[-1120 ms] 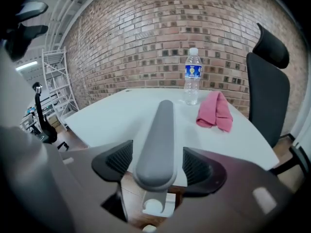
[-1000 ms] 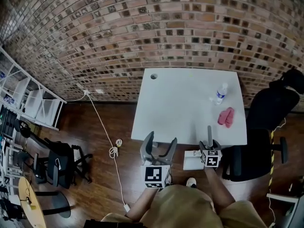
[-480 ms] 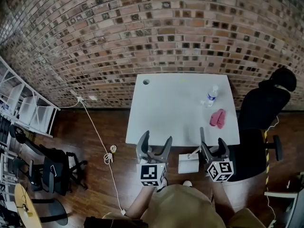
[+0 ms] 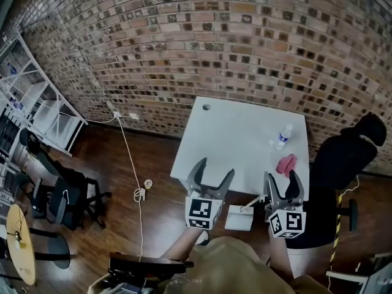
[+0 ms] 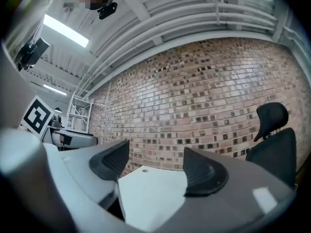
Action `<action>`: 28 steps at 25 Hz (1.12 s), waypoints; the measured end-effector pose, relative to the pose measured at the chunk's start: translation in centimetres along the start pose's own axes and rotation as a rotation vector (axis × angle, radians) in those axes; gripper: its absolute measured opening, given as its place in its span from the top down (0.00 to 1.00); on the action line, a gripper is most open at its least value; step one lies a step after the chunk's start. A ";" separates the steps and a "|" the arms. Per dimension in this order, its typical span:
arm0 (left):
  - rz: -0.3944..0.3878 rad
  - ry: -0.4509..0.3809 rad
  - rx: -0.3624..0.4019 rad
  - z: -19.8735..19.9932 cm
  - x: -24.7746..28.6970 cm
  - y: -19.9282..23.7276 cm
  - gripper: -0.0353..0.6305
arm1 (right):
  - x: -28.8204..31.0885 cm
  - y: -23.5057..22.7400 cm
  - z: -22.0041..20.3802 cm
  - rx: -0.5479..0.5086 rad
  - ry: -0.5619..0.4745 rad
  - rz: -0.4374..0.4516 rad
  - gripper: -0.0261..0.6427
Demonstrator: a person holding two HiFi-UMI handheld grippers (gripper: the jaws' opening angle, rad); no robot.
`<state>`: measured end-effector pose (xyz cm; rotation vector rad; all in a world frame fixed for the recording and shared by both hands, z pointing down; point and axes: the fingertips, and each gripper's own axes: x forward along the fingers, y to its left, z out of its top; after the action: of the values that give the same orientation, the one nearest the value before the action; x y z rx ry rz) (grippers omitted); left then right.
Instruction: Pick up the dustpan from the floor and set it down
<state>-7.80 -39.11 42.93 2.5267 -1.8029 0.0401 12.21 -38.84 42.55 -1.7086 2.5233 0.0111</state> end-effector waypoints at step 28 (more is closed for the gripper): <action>0.039 -0.024 -0.004 0.8 -1.8 3.1 0.41 | 0.1 4.4 1.5 -0.091 -0.006 0.051 0.50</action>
<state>-11.30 -38.43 42.15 2.4997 -1.8592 0.0078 8.22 -37.25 40.84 -1.6721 2.5991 0.1365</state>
